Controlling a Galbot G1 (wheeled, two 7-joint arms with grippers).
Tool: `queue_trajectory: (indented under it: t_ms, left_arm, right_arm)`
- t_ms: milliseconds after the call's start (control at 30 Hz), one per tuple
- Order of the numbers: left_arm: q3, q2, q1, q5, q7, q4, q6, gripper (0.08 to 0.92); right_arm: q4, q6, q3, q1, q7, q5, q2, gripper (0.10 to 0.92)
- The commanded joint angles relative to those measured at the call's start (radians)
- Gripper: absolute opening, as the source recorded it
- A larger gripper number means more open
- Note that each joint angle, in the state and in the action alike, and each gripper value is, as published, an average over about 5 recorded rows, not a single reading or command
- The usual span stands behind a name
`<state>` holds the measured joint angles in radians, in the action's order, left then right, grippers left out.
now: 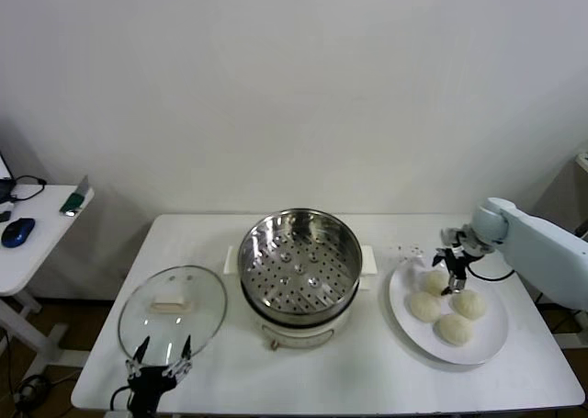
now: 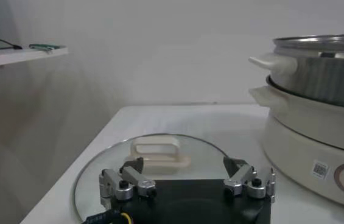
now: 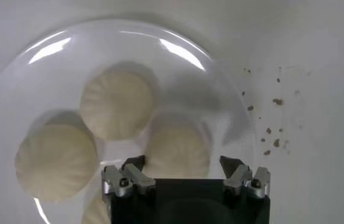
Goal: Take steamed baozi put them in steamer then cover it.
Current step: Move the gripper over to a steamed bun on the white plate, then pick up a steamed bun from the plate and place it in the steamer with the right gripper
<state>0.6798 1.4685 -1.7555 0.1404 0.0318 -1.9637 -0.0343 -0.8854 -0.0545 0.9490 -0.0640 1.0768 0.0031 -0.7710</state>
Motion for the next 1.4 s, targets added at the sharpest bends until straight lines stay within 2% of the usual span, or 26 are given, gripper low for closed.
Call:
queue_trajectory:
  t_ms: [33,200,500,700,867,1000,1200,1400]
  left_arm:
    - [0.000,0.000,0.000,-0.002,-0.001,0.001,0.001,0.823]
    - [0.000,0.001,0.002,-0.003,-0.003,0.005,0.000,0.823]
    - [-0.003,0.005,0.004,-0.006,-0.009,0.007,-0.006,0.823]
    - [-0.009,0.004,0.003,-0.011,-0.010,0.004,-0.007,0.823]
    - [-0.009,0.000,0.002,-0.011,-0.011,-0.001,-0.006,0.823]
    - [-0.008,-0.003,0.003,-0.009,-0.012,-0.003,-0.006,0.823]
    - [-0.011,-0.007,0.011,-0.007,-0.012,-0.004,-0.007,0.823]
    - [-0.012,-0.008,0.013,-0.005,-0.012,-0.003,-0.006,0.823]
  right_arm:
    - [0.012,0.001,-0.010,0.009,-0.001,-0.021,-0.011,0.743]
    - [0.003,0.003,-0.012,0.013,-0.005,-0.020,-0.010,0.657]
    - [-0.084,0.030,0.052,-0.077,0.000,0.000,0.034,0.645]
    - [-0.208,0.145,0.296,-0.398,0.009,0.110,0.050,0.645]
    - [-0.293,0.321,0.513,-0.760,0.022,0.242,-0.043,0.642]
    - [-0.433,0.409,0.567,-0.903,0.030,0.317,-0.126,0.644]
    - [-0.643,0.491,0.542,-0.895,-0.017,0.202,-0.251,0.645]
    - [-0.599,0.568,0.533,-0.751,-0.066,0.007,-0.382,0.645]
